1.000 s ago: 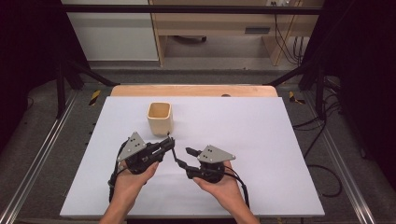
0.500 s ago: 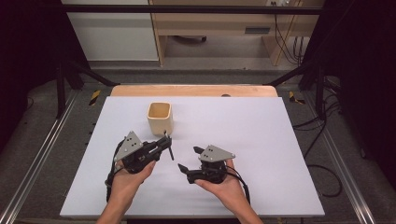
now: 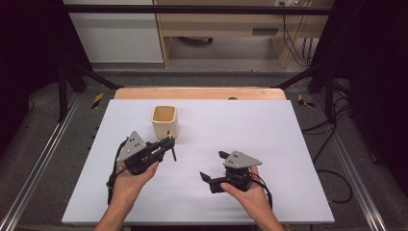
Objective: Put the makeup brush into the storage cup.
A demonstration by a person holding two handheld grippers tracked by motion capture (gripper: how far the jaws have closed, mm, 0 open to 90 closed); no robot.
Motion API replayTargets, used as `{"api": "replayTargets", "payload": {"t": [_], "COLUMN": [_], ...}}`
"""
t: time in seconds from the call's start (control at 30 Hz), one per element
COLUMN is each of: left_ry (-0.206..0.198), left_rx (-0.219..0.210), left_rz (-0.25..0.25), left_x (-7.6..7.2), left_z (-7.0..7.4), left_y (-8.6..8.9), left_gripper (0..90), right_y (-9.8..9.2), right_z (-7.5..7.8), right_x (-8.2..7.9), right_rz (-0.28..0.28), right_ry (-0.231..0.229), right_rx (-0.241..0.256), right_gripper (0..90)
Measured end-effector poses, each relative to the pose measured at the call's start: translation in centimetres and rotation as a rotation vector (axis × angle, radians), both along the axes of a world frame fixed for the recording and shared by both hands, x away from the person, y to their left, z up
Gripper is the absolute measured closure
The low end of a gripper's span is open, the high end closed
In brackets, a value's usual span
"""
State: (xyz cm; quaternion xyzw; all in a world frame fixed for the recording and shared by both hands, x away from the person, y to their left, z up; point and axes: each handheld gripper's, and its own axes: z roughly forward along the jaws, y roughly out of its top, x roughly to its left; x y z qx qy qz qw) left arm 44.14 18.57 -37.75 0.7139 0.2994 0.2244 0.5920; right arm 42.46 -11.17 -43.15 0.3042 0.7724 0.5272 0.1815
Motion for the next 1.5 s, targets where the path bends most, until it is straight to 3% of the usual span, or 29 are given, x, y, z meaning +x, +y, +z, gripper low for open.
{"api": "replayTargets", "payload": {"t": [0.17,0.27,0.37,0.53,0.73,1.03,1.5], "left_ry": [-0.004,-0.007,-0.009,-0.015,-0.046,-0.063,-0.069], "left_rx": [0.013,0.028,0.041,0.045,0.035,-0.017,-0.026], "left_rz": [0.014,0.027,0.045,0.071,0.127,0.179,0.209], "left_x": [0.7,1.2,1.8,2.7,4.2,5.9,7.7], "left_z": [0.6,1.2,1.9,2.9,4.2,6.2,7.2], "left_y": [0.3,0.5,0.9,1.6,2.9,4.2,4.3], "left_gripper": [83.9,83.9,83.8,83.9,83.9,83.9,83.9], "right_y": [-2.1,-3.2,-4.2,-5.6,-6.0,-5.9,-5.8], "right_z": [-0.1,-0.2,-0.6,-0.6,-0.8,-0.9,-1.1], "right_x": [-0.1,-0.2,0.1,0.2,0.3,0.2,0.0], "right_rz": [-0.052,-0.084,-0.129,-0.157,-0.191,-0.184,-0.191], "right_ry": [0.020,-0.001,-0.055,-0.066,-0.068,-0.092,-0.163], "right_rx": [-0.030,-0.029,-0.081,-0.060,-0.053,-0.053,-0.032], "right_gripper": [4.7,4.6,5.8,5.3,4.4,4.6,5.1]}}
